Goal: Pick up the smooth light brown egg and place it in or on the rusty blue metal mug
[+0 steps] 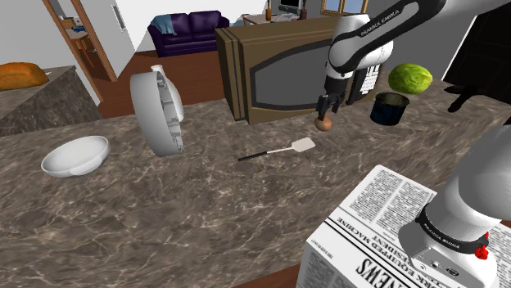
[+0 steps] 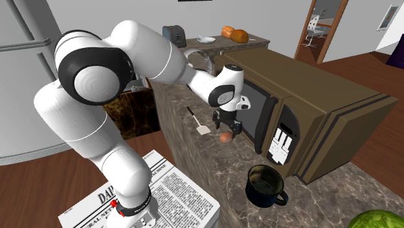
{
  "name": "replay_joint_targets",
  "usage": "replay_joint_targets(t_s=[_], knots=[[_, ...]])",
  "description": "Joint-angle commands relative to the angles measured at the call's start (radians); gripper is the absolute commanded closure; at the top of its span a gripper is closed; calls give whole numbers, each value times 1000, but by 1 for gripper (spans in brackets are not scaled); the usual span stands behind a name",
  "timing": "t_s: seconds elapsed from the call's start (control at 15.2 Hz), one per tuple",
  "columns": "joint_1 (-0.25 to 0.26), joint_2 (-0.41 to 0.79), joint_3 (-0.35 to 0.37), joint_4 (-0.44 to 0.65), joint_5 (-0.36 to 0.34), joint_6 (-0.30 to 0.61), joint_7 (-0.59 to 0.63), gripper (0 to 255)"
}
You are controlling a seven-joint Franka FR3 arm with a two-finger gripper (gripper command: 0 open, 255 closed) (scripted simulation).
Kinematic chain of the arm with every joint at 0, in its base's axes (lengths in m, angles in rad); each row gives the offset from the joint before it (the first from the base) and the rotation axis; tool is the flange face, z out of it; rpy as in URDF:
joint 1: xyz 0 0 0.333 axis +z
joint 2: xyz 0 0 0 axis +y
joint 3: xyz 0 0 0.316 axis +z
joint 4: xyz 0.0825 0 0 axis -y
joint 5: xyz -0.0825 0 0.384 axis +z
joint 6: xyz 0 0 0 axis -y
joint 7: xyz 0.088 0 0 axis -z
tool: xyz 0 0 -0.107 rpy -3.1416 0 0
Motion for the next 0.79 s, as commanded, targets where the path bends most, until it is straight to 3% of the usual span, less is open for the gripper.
replay_joint_targets(t_s=[0.0, 0.4, 0.73], knots=[[3, 43, -4, 11, 8, 36, -13, 0], [8, 103, -7, -17, 30, 122, -29, 0], [9, 110, -7, -19, 33, 130, -31, 0]])
